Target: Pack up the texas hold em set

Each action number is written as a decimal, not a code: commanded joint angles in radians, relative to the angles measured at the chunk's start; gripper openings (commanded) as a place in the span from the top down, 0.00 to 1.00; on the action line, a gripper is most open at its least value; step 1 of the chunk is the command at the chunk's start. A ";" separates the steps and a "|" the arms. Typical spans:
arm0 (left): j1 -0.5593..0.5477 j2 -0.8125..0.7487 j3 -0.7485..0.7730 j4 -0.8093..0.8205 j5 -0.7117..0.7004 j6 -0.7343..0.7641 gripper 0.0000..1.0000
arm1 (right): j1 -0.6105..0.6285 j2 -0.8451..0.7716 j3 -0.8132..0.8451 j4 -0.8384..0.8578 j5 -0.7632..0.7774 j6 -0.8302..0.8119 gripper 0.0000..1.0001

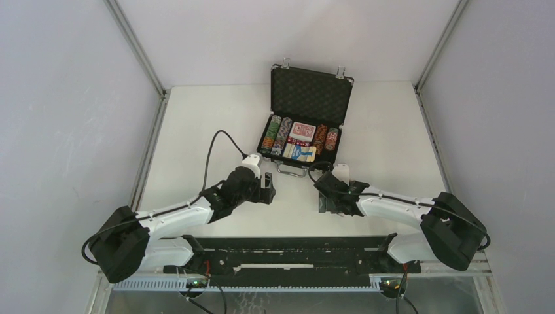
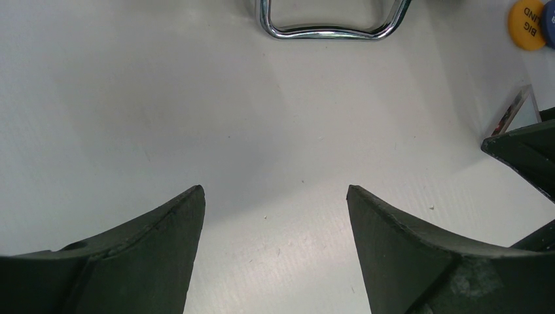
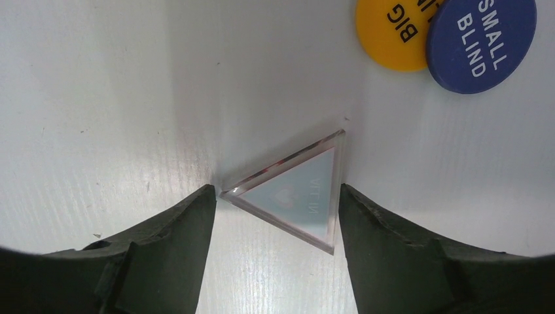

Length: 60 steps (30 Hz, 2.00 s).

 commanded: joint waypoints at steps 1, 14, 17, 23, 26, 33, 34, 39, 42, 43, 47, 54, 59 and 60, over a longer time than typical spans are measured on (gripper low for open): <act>-0.003 -0.007 0.060 0.029 0.010 -0.017 0.16 | 0.012 0.013 0.010 0.000 -0.005 0.031 0.28; -0.003 -0.007 0.062 0.028 0.010 -0.017 0.16 | 0.014 -0.105 0.040 -0.047 0.011 0.025 0.45; -0.003 -0.004 0.061 0.028 0.010 -0.016 0.16 | 0.011 -0.136 0.078 -0.064 0.019 -0.005 0.46; -0.003 -0.003 0.062 0.028 0.007 -0.015 0.16 | -0.035 -0.087 0.195 -0.018 -0.010 -0.108 0.46; -0.003 -0.001 0.062 0.028 0.009 -0.015 0.16 | -0.075 -0.006 0.293 0.004 -0.023 -0.176 0.46; -0.003 0.008 0.063 0.028 0.003 -0.013 0.16 | -0.178 0.274 0.575 0.044 -0.072 -0.310 0.46; -0.003 0.012 0.065 0.028 0.002 -0.012 0.16 | -0.190 0.316 0.616 0.046 -0.087 -0.329 0.46; -0.003 0.017 0.067 0.024 -0.005 -0.009 0.16 | -0.235 0.541 0.862 0.003 -0.122 -0.368 0.45; -0.003 0.015 0.067 0.019 -0.018 -0.003 0.16 | -0.243 0.626 0.961 -0.016 -0.138 -0.376 0.45; -0.003 0.015 0.067 0.017 -0.024 -0.001 0.16 | -0.245 0.647 0.986 -0.025 -0.145 -0.373 0.44; -0.003 0.009 0.066 0.010 -0.039 0.004 0.16 | -0.245 0.670 1.008 -0.026 -0.168 -0.365 0.39; -0.003 0.019 0.070 0.016 -0.021 0.002 0.16 | -0.245 0.564 0.902 0.034 -0.166 -0.385 0.18; -0.003 0.015 0.069 0.017 -0.018 0.000 0.16 | -0.266 0.451 0.782 0.052 -0.143 -0.374 0.15; -0.003 0.014 0.068 0.017 -0.017 0.000 0.16 | -0.271 0.433 0.759 0.048 -0.136 -0.369 0.15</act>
